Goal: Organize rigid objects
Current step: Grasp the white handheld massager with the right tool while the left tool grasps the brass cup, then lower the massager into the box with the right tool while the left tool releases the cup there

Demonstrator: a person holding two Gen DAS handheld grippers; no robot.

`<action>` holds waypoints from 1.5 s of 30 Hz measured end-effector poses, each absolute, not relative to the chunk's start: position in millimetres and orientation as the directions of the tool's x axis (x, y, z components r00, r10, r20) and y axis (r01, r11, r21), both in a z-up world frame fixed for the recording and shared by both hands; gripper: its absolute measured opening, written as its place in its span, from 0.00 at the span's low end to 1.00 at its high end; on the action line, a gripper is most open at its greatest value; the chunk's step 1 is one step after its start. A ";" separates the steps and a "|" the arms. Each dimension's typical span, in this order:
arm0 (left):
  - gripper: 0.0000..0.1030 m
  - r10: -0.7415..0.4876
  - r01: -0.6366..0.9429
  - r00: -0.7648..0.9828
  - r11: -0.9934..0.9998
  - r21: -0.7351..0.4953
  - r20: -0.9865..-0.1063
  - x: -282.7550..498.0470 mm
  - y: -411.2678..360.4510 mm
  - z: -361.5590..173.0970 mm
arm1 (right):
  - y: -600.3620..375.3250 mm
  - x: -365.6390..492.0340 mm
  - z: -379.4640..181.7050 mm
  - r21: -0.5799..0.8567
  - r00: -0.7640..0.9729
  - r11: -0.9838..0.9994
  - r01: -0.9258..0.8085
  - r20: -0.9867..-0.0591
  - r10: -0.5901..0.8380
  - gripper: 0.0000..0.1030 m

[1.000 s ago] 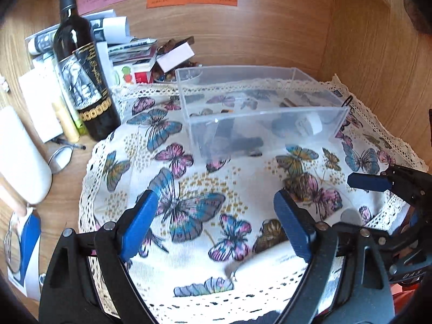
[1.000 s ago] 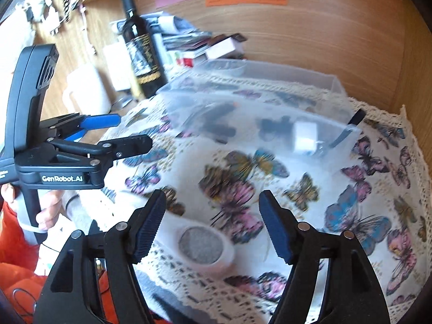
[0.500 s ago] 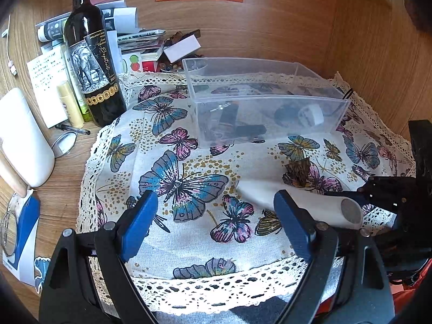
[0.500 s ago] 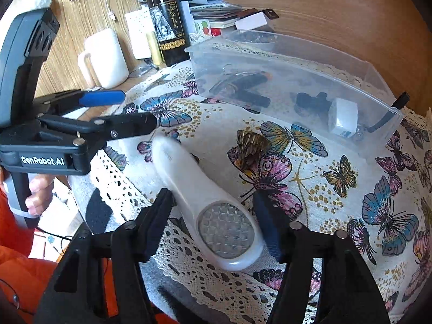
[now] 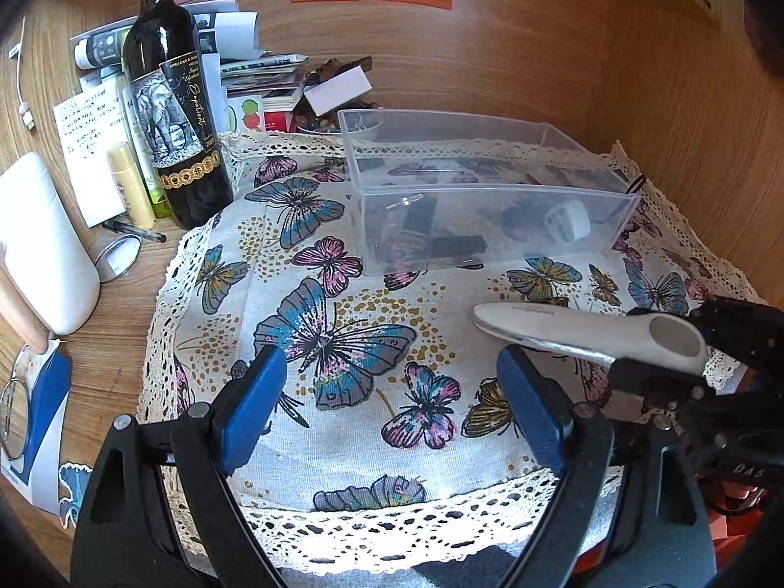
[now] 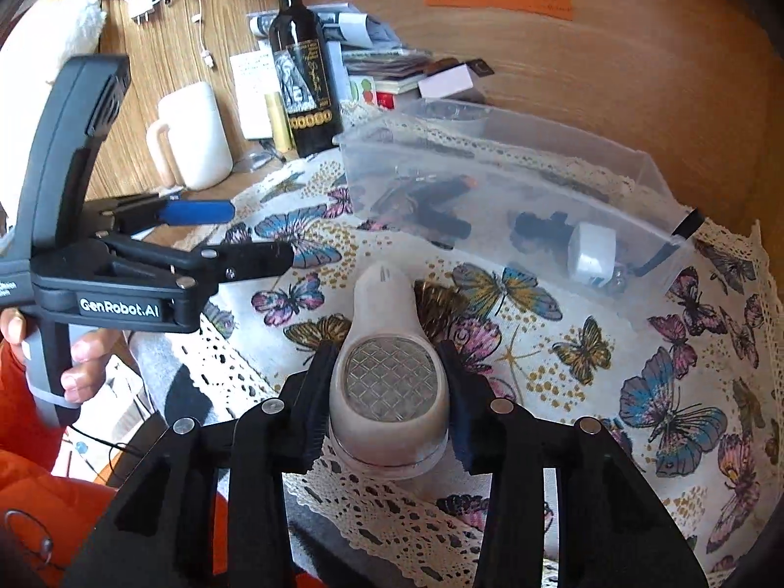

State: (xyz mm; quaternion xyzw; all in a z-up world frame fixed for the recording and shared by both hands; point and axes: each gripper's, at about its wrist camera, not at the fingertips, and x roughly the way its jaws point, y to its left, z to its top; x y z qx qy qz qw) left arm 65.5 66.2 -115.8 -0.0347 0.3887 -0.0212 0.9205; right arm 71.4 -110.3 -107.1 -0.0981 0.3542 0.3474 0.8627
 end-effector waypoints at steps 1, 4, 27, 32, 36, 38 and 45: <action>0.86 -0.076 0.019 0.696 0.996 -0.087 -0.714 65.9 65.1 -115.5 | -113.2 72.2 -103.6 0.076 0.518 0.745 -0.663 -0.671 0.530 0.35; 0.86 -0.095 0.046 0.686 0.995 -0.087 -0.721 69.2 55.8 -117.6 | -124.2 77.0 -90.9 0.063 0.576 0.777 -0.626 -0.634 0.515 0.35; 0.30 -0.239 0.268 0.538 0.958 -0.105 -0.808 138.7 -38.7 -148.5 | -188.1 74.6 -52.6 0.075 0.708 0.853 -0.516 -0.523 0.474 0.35; 0.30 -0.237 0.246 0.574 0.963 -0.111 -0.784 133.0 -30.9 -134.9 | -188.7 74.1 -45.7 0.065 0.726 0.856 -0.512 -0.500 0.472 0.35; 0.30 -0.234 0.231 0.622 0.967 -0.111 -0.747 127.0 -20.6 -115.4 | -189.0 81.8 -41.9 0.061 0.740 0.866 -0.497 -0.491 0.459 0.35; 0.30 -0.230 0.224 0.648 0.969 -0.107 -0.726 125.4 -15.8 -103.9 | -188.6 87.6 -41.2 0.059 0.746 0.871 -0.488 -0.490 0.451 0.35; 0.30 -0.214 0.191 0.733 0.976 -0.107 -0.646 128.0 3.6 -67.7 | -187.2 112.0 -39.9 0.062 0.752 0.882 -0.467 -0.496 0.434 0.35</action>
